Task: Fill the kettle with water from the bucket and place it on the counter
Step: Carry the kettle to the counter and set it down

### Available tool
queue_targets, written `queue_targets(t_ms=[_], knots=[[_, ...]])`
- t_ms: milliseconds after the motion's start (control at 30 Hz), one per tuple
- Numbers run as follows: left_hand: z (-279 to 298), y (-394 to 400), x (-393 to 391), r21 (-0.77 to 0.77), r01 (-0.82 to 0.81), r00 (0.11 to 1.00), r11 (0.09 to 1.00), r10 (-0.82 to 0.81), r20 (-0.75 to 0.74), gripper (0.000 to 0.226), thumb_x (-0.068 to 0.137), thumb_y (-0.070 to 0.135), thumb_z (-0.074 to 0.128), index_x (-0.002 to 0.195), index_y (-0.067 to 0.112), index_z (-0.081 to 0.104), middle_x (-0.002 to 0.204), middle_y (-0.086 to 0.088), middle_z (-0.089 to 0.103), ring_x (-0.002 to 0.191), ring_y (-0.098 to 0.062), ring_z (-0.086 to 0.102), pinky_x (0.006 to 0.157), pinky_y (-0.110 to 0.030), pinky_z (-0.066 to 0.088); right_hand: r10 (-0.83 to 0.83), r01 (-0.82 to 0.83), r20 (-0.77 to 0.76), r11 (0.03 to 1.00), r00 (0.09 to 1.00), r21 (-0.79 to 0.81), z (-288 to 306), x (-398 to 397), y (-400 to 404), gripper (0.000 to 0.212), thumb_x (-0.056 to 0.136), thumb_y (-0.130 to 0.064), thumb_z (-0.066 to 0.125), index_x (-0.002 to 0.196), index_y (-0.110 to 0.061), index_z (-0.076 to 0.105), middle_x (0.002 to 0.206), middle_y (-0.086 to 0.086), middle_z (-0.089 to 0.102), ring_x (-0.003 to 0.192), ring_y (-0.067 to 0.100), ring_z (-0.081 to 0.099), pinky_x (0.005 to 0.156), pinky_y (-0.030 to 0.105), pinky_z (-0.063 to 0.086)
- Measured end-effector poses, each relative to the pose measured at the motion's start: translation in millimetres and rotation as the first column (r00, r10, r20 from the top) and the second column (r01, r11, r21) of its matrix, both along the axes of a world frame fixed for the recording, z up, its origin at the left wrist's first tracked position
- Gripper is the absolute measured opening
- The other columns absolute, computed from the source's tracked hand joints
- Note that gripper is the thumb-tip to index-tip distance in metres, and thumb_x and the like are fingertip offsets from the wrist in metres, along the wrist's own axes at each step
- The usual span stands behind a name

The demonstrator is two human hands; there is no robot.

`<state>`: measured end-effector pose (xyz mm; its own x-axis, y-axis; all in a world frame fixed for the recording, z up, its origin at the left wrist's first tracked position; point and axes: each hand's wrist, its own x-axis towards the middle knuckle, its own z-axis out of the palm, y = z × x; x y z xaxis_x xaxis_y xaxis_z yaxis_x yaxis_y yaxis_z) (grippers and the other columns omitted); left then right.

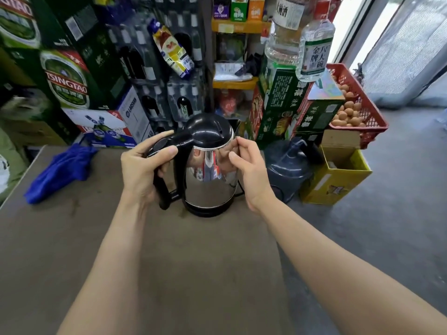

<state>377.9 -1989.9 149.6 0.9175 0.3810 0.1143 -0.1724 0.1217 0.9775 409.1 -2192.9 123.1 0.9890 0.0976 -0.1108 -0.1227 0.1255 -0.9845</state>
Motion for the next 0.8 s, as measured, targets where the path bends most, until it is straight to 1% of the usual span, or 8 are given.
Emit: queue_targets(t_ms=[100, 200, 267, 467, 567, 633, 700, 800], knots=[[-2, 7, 5, -0.015, -0.004, 1.000, 1.000, 0.004, -0.008, 0.041, 0.061, 0.021, 0.079, 0.102, 0.020, 0.076, 0.060, 0.002, 0.060, 0.044, -0.010, 0.043, 0.040, -0.017, 0.032, 0.039, -0.039, 0.010, 0.999, 0.999, -0.020, 3, 4, 0, 0.041, 0.096, -0.004, 0.054, 0.136, -0.011, 0.050, 0.125, -0.005, 0.064, 0.114, -0.001, 0.059, 0.097, 0.019, 0.046], [-8, 11, 4, -0.017, -0.009, 1.000, 1.000, 0.009, -0.011, 0.041, 0.062, 0.019, 0.078, 0.103, 0.018, 0.076, 0.062, -0.002, 0.059, 0.043, -0.010, 0.043, 0.040, -0.018, 0.031, 0.069, -0.067, 0.031, 0.995, 0.997, -0.073, -1, 6, 1, 0.047, 0.092, -0.012, 0.059, 0.138, -0.014, 0.049, 0.138, 0.001, 0.059, 0.128, 0.010, 0.054, 0.111, 0.033, 0.041], [-16, 13, -3, -0.038, 0.008, 1.000, 0.999, -0.009, -0.010, 0.042, 0.062, 0.019, 0.076, 0.104, 0.018, 0.076, 0.063, -0.002, 0.057, 0.044, -0.010, 0.042, 0.040, -0.018, 0.030, 0.089, -0.083, 0.050, 0.990, 0.995, -0.113, -7, 2, 3, 0.055, 0.085, -0.026, 0.064, 0.137, -0.019, 0.050, 0.142, 0.003, 0.057, 0.132, 0.014, 0.052, 0.112, 0.041, 0.041], [-27, 18, -13, -0.043, 0.047, 0.998, 0.998, -0.049, -0.048, 0.045, 0.063, 0.019, 0.074, 0.108, 0.019, 0.074, 0.061, -0.005, 0.050, 0.046, -0.012, 0.039, 0.043, -0.022, 0.029, 0.093, -0.066, 0.129, 0.977, 0.987, -0.202, -19, -7, 5, 0.065, 0.080, -0.041, 0.068, 0.140, -0.032, 0.045, 0.143, -0.006, 0.056, 0.136, 0.009, 0.047, 0.115, 0.042, 0.037], [-23, 20, -13, 0.003, 0.072, 0.995, 0.997, -0.072, -0.074, 0.045, 0.065, 0.021, 0.074, 0.110, 0.021, 0.073, 0.061, -0.004, 0.053, 0.050, -0.013, 0.042, 0.047, -0.020, 0.034, 0.108, -0.068, 0.145, 0.964, 0.984, -0.259, -19, -8, 5, 0.068, 0.084, -0.038, 0.069, 0.145, -0.028, 0.041, 0.141, -0.017, 0.053, 0.135, 0.001, 0.045, 0.116, 0.038, 0.036], [-20, 23, -17, 0.073, 0.097, 0.991, 0.993, -0.090, -0.096, 0.044, 0.070, 0.020, 0.074, 0.114, 0.022, 0.071, 0.070, 0.003, 0.064, 0.059, -0.011, 0.054, 0.056, -0.018, 0.043, 0.122, -0.074, 0.148, 0.954, 0.981, -0.292, -19, -10, 6, 0.069, 0.089, -0.035, 0.067, 0.150, -0.024, 0.036, 0.133, -0.033, 0.048, 0.129, -0.011, 0.044, 0.113, 0.027, 0.035], [-16, 26, -22, 0.170, 0.119, 0.988, 0.978, -0.099, -0.119, 0.041, 0.079, 0.014, 0.073, 0.119, 0.023, 0.068, 0.099, 0.004, 0.072, 0.087, -0.009, 0.066, 0.072, -0.015, 0.048, 0.120, -0.074, 0.136, 0.949, 0.983, -0.306, -21, -12, 7, 0.067, 0.093, -0.031, 0.064, 0.152, -0.025, 0.032, 0.123, -0.040, 0.046, 0.117, -0.023, 0.044, 0.104, 0.013, 0.036], [-12, 30, -26, 0.415, 0.117, 0.989, 0.902, -0.066, -0.135, 0.037, 0.085, 0.019, 0.069, 0.121, 0.029, 0.064, 0.118, 0.004, 0.064, 0.107, -0.002, 0.058, 0.086, -0.010, 0.042, 0.119, -0.063, 0.143, 0.938, 0.983, -0.342, -19, -18, 7, 0.048, 0.097, -0.023, 0.060, 0.130, -0.050, 0.038, 0.108, -0.030, 0.056, 0.100, -0.022, 0.052, 0.088, 0.003, 0.038]])
